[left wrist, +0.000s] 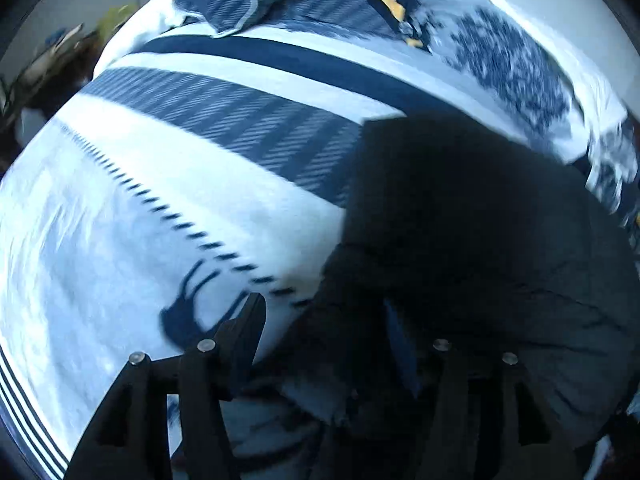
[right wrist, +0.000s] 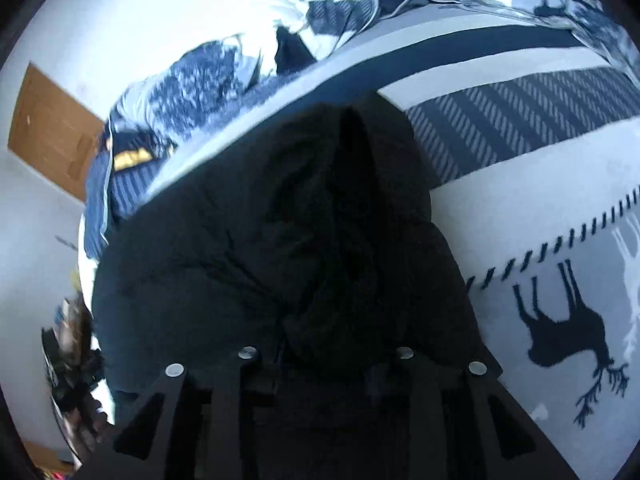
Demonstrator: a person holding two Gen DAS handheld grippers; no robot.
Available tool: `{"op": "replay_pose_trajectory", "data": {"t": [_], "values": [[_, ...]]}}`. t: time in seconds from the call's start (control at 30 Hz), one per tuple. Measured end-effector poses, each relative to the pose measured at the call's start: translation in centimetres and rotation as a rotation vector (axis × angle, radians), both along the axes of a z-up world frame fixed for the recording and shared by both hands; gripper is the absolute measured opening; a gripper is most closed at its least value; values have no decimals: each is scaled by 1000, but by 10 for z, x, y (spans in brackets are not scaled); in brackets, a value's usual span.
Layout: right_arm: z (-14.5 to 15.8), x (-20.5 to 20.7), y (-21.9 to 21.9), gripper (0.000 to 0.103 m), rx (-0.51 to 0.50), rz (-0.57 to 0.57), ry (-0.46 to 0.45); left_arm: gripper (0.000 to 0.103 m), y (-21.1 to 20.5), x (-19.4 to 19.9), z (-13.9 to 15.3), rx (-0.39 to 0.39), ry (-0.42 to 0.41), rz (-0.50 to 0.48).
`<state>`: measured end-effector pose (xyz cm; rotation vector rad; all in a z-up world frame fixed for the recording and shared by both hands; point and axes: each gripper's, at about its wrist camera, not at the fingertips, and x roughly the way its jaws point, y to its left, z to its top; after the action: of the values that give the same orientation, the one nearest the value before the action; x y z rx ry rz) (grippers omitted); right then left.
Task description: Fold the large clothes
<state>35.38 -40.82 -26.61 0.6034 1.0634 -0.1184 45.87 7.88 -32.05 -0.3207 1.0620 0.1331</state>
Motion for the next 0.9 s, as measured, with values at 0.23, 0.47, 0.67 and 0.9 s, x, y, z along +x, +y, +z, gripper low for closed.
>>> {"op": "replay_pose_trajectory", "data": {"t": [0.23,0.47,0.67,0.9], "values": [[72,-82,5,84,11,-26,-129,70,25,-127,85,17,-203,-19],[116,-235,29,84,16,28,-158,80,26,-293,122,101,-292,-37],[140,-296,34,84,53,40,-175,85,32,-357,122,4,-260,-11],[122,-325,45,84,102,13,-174,85,28,-353,106,-17,-188,-24]]}}
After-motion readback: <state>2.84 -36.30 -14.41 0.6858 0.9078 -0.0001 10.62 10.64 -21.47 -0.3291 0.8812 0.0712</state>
